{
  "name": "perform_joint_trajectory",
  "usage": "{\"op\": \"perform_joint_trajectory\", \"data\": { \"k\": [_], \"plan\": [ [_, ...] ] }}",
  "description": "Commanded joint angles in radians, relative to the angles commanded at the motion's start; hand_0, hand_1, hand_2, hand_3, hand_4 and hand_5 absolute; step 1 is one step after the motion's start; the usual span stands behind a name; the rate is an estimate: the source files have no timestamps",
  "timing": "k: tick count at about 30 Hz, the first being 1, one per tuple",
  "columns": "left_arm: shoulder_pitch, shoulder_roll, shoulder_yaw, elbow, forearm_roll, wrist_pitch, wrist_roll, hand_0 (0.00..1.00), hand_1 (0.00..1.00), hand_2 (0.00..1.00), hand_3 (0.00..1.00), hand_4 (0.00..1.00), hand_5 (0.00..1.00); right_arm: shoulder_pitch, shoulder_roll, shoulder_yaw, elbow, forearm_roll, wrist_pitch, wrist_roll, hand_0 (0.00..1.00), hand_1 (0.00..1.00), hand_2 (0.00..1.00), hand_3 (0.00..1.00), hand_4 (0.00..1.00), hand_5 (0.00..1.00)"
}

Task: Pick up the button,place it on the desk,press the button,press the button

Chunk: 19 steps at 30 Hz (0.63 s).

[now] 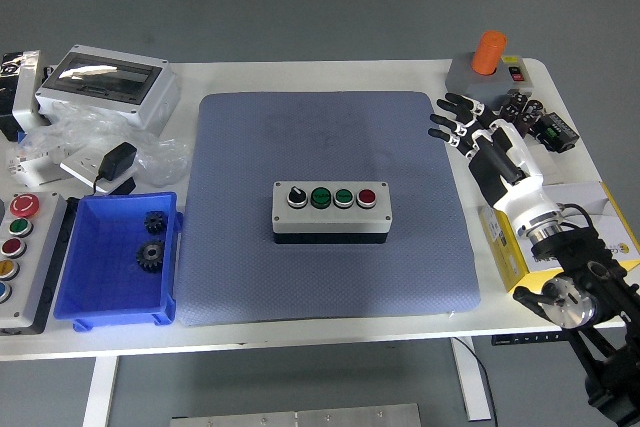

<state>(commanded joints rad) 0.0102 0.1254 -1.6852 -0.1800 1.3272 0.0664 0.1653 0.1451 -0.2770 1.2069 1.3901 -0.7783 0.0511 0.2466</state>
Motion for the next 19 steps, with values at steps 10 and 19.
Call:
{"op": "perform_joint_trajectory", "data": {
  "k": [10, 19],
  "plan": [
    [-0.002, -0.012, 0.003, 0.000, -0.011, 0.000, -0.005, 0.628, 0.632, 0.564, 0.665, 0.636, 0.193, 0.029, 0.002, -0.053, -0.008, -0.001, 0.000, -0.002, 0.732, 0.721, 0.736, 0.696, 0.761, 0.456],
    [-0.004, -0.012, -0.005, 0.000, 0.001, -0.001, -0.005, 0.629, 0.632, 0.564, 0.663, 0.636, 0.192, 0.013, 0.009, -0.021, -0.004, -0.002, -0.007, 0.004, 0.730, 0.722, 0.736, 0.695, 0.765, 0.469]
  ]
}}
